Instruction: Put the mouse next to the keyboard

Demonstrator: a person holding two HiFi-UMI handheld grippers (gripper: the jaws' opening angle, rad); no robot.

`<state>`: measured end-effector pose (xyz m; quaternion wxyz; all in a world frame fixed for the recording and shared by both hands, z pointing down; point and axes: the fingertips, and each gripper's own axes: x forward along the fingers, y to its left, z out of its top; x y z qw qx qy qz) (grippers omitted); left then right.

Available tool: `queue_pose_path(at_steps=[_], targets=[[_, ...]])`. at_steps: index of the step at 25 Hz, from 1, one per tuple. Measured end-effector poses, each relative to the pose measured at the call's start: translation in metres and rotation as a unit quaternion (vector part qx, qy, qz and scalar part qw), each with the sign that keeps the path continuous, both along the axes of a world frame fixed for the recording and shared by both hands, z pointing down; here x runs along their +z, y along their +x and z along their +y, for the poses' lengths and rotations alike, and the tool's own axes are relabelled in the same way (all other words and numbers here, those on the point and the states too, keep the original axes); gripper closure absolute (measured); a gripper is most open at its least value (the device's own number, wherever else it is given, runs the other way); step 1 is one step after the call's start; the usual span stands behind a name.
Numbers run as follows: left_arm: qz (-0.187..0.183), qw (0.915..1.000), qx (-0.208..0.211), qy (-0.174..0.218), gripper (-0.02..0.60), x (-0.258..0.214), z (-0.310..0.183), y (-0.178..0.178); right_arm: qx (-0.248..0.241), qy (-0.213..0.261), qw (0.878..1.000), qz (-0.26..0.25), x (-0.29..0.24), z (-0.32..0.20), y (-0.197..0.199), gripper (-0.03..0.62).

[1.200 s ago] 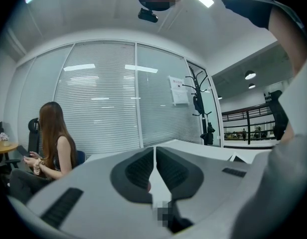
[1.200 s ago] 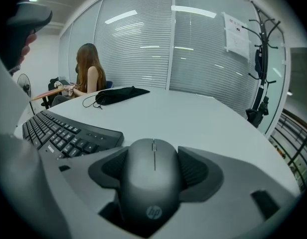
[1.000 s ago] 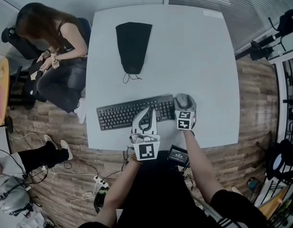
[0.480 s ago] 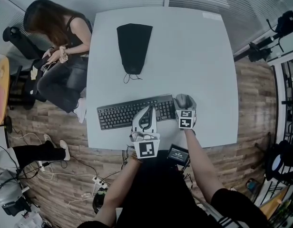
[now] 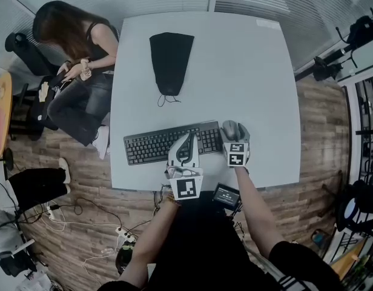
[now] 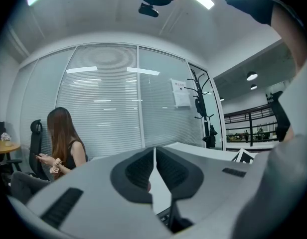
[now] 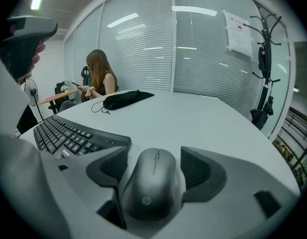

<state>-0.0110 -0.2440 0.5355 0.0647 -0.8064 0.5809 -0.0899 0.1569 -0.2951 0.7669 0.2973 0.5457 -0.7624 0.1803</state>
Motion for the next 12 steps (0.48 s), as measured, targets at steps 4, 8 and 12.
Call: queue_pose_path(at_steps=[4,8,12], targets=[[0.008,0.9999,-0.005,0.003,0.558,-0.003,-0.001,-0.002,-0.002,0.02,1.0,-0.004,-0.018,-0.007,-0.004,0.258],[0.013,0.9998,-0.009,0.01,0.558,-0.008,-0.002,-0.004,-0.003,0.029,1.0,0.0,-0.028,-0.011,-0.003,0.258],[0.016,0.9997,-0.013,0.015,0.558,-0.014,-0.002,-0.009,-0.004,0.04,0.999,-0.001,-0.042,-0.011,-0.008,0.258]])
